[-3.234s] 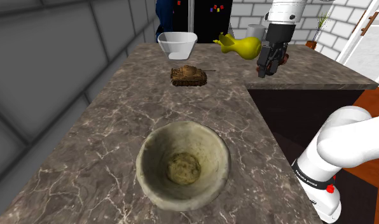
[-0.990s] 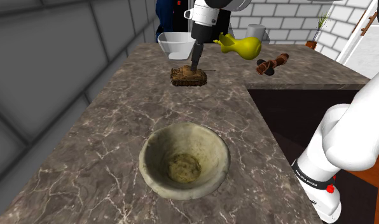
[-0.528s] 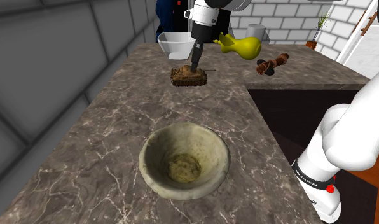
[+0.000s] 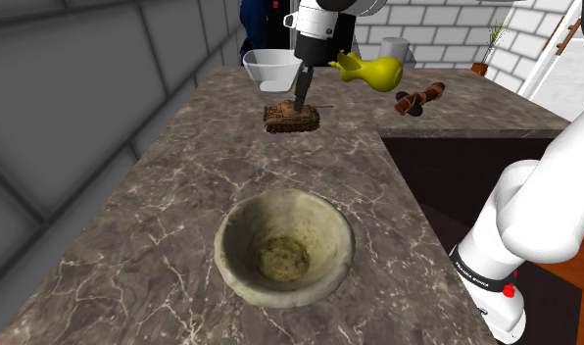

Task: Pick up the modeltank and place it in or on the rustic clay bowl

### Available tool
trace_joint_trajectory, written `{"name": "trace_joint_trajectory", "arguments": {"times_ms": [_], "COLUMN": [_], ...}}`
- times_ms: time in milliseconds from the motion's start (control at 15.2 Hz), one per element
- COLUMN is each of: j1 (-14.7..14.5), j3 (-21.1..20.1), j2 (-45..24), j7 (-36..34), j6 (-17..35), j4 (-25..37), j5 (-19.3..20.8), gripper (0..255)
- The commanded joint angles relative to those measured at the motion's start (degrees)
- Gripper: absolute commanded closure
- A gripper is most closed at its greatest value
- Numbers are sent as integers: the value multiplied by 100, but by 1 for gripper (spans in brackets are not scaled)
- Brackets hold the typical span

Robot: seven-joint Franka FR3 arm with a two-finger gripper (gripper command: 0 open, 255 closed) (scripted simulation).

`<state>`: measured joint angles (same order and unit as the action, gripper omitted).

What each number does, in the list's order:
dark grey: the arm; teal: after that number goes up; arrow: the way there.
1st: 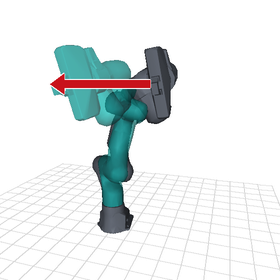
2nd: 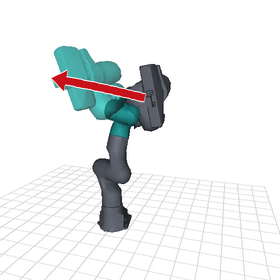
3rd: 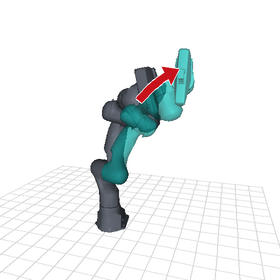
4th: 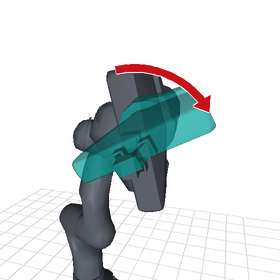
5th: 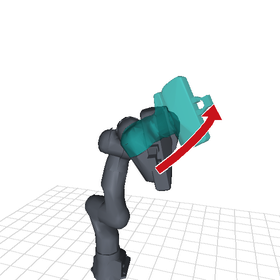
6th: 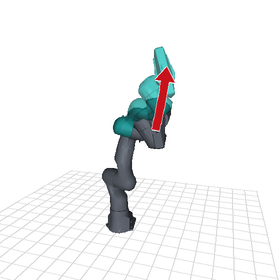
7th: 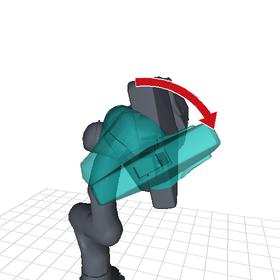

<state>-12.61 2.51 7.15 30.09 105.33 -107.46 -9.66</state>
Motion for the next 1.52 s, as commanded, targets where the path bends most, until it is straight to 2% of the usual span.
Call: {"name": "trace_joint_trajectory", "arguments": {"times_ms": [0, 1452], "j1": [2, 21], "j3": [3, 42], "j2": [-10, -464], "j7": [-14, -255], "j6": [-114, -1896], "j4": [125, 2374], "j5": [4, 8], "gripper": [255, 255]}}
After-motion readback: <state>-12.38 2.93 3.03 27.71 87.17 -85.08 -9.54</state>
